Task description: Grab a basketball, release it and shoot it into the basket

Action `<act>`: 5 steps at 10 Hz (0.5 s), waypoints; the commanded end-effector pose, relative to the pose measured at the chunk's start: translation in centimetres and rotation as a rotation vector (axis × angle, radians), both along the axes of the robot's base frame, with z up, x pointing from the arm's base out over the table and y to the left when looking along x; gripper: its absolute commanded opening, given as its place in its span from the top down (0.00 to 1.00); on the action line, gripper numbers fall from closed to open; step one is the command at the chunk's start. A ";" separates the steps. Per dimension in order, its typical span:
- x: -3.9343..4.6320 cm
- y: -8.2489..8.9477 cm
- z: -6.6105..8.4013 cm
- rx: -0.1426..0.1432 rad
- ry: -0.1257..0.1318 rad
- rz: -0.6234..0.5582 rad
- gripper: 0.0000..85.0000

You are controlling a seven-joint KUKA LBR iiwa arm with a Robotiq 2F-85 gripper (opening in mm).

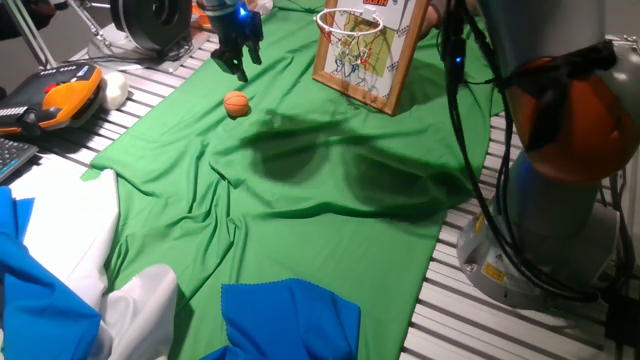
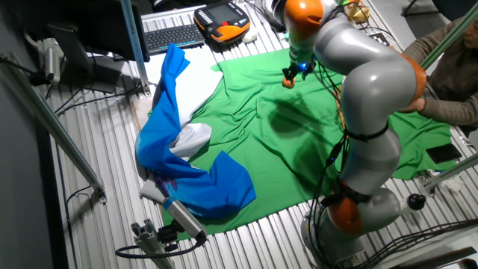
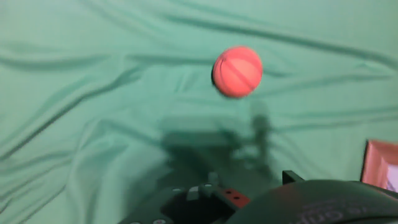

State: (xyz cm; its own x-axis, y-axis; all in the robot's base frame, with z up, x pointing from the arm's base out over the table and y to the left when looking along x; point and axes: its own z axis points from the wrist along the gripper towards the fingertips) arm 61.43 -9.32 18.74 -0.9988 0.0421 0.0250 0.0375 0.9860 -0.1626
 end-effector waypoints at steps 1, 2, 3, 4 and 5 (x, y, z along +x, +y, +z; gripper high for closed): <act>3.78 -0.2 -0.4 -0.003 -0.007 0.007 0.40; 4.40 -0.4 -0.8 0.000 -0.008 0.007 0.40; 4.72 -0.5 -1.1 -0.002 -0.011 0.009 0.20; 4.80 -0.6 -1.3 0.000 -0.015 0.013 0.20; 4.82 -0.6 -1.4 0.000 -0.020 0.013 0.20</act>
State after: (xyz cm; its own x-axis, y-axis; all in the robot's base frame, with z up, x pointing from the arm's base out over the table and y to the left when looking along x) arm 66.15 -9.89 17.27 -0.9996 0.0283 0.0054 0.0271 0.9865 -0.1613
